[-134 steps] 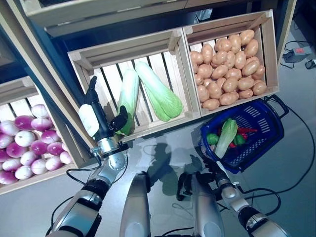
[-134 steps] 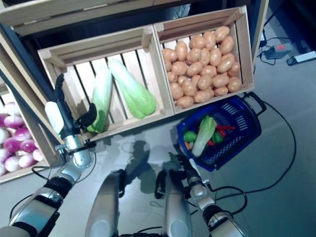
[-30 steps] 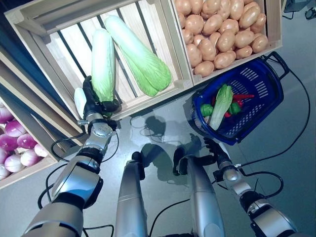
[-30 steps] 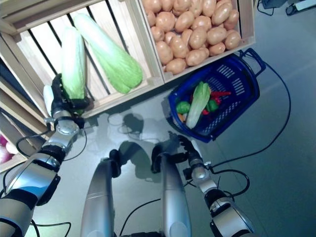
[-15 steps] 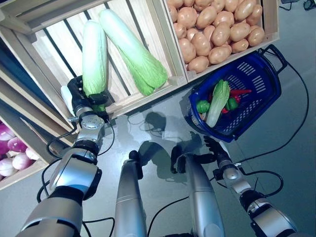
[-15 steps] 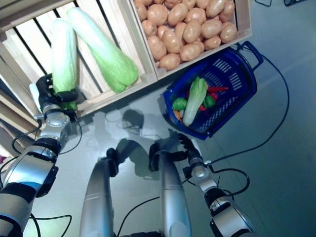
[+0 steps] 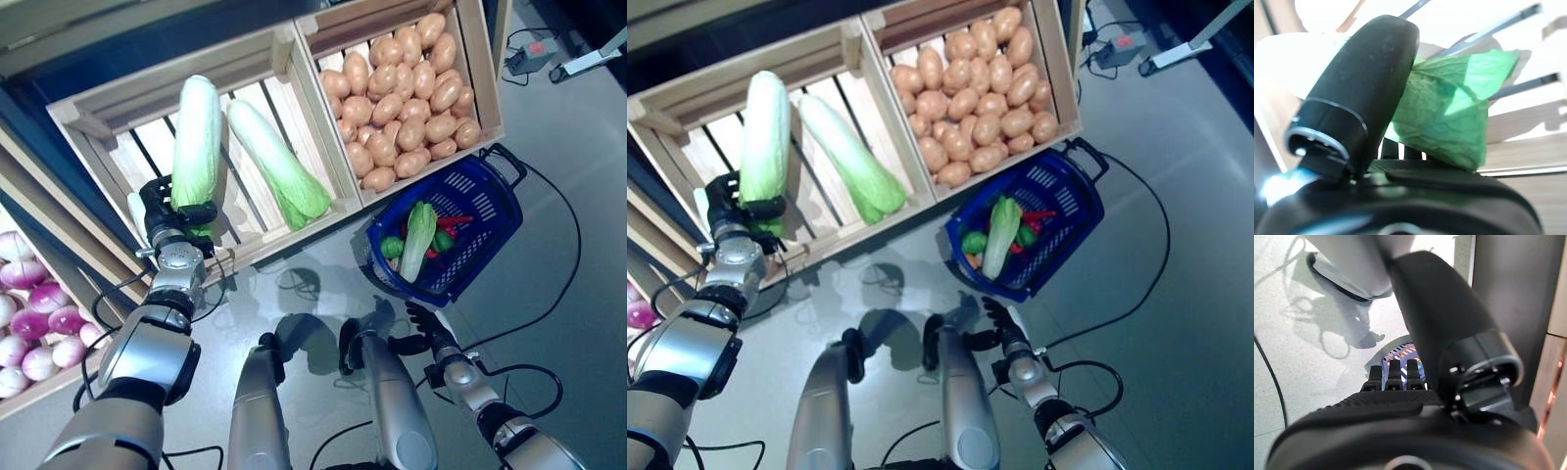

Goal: Put vegetables into the basket

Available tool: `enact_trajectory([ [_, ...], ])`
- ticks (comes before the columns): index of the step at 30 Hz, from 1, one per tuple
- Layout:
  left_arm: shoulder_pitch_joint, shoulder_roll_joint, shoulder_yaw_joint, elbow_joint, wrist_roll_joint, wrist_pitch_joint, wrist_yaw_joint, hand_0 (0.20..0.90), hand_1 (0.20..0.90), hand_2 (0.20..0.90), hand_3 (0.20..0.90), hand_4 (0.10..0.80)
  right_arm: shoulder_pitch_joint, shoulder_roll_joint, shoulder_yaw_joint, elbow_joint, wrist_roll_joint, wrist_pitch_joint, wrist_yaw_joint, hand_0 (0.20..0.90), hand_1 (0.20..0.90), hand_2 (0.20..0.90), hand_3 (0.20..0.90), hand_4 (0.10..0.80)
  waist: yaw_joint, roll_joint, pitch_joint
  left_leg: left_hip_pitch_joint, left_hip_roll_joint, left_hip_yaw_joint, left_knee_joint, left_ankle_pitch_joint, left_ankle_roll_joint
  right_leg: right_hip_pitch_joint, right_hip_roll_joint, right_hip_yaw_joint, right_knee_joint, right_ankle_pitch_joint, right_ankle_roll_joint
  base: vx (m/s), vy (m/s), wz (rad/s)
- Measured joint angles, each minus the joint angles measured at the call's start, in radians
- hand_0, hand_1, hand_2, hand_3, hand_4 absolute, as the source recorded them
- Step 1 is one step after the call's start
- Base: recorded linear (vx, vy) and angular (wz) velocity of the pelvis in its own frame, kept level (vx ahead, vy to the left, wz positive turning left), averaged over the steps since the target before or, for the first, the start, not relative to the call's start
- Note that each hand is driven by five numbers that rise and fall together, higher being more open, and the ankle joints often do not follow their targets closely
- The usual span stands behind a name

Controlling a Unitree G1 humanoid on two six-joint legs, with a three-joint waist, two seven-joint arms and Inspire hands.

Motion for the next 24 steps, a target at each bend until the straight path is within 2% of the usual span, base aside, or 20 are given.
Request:
enact_trajectory([
  [5,0.143,-0.037,0.054,-0.086,-0.022,-0.002,-0.007,0.300,0.300,0.300,0.300,0.400,0.043,0.000,-0.020,-0.099,0.013,-0.007,0.000,0.900,0.900,0.900,0.900,0.800,0.004,0.019,-0.013,0.141,-0.008,0.021,-0.094,0.005,-0.008,0.125,-0.008,-0.017,-0.066,0.002,0.002,0.119,-0.003,-0.08],
  [9,0.256,-0.111,0.082,-0.163,-0.022,-0.010,0.021,0.300,0.300,0.300,0.300,0.400,0.094,-0.003,-0.046,-0.221,0.018,-0.019,0.000,0.900,0.900,0.900,0.900,0.800,0.011,0.060,-0.050,0.235,-0.016,0.023,-0.167,0.014,-0.008,0.210,-0.017,-0.035,-0.118,0.001,0.003,0.141,-0.020,0.00],
  [12,0.363,-0.152,0.086,-0.280,-0.011,-0.016,0.051,0.300,0.300,0.300,0.300,0.400,0.140,-0.004,-0.062,-0.342,0.114,-0.019,0.001,0.900,0.900,0.900,0.900,0.800,0.018,0.087,-0.082,0.305,-0.033,0.023,-0.251,0.043,-0.010,0.268,-0.021,-0.043,-0.170,0.005,0.009,0.135,-0.013,0.05],
  [14,0.441,-0.185,0.097,-0.379,-0.006,-0.056,0.066,0.300,0.300,0.300,0.300,0.400,0.194,0.002,-0.110,-0.425,0.181,-0.018,0.001,0.900,0.900,0.900,0.900,0.800,0.025,0.097,-0.102,0.363,-0.039,0.022,-0.318,0.067,-0.012,0.322,-0.022,-0.058,-0.213,0.009,0.013,0.124,-0.020,0.15],
  [16,0.527,-0.216,0.100,-0.472,0.018,-0.082,0.087,0.300,0.300,0.300,0.300,0.400,0.242,0.004,-0.143,-0.483,0.234,-0.014,0.001,0.900,0.900,0.900,0.900,0.800,0.032,0.105,-0.162,0.406,-0.041,0.022,-0.383,0.085,-0.015,0.356,-0.015,-0.062,-0.258,0.017,0.015,0.168,-0.015,0.05],
  [18,0.638,-0.260,0.087,-0.577,0.080,-0.103,0.105,0.300,0.300,0.300,0.300,0.400,0.297,0.010,-0.200,-0.581,0.293,-0.021,0.002,0.900,0.900,0.900,0.900,0.800,0.036,0.127,-0.207,0.501,-0.040,0.023,-0.500,0.131,-0.017,0.439,0.002,-0.069,-0.355,0.049,0.020,0.091,-0.019,-0.03],
  [21,0.685,-0.284,0.052,-0.644,0.119,-0.113,0.091,0.300,0.300,0.300,0.300,0.400,0.298,0.009,-0.216,-0.602,0.351,-0.037,0.011,0.900,0.900,0.900,0.900,0.800,0.037,0.129,-0.257,0.539,-0.043,0.022,-0.562,0.155,-0.016,0.475,0.006,-0.081,-0.401,0.061,0.027,0.049,-0.034,0.07],
  [24,0.703,-0.291,0.015,-0.738,0.144,-0.135,0.040,0.300,0.300,0.300,0.300,0.400,0.295,0.034,-0.232,-0.633,0.404,-0.037,0.102,0.900,0.900,0.900,0.900,0.800,0.057,0.129,-0.299,0.590,-0.041,0.023,-0.637,0.183,-0.013,0.523,0.020,-0.088,-0.473,0.089,0.033,0.019,-0.059,0.01],
])
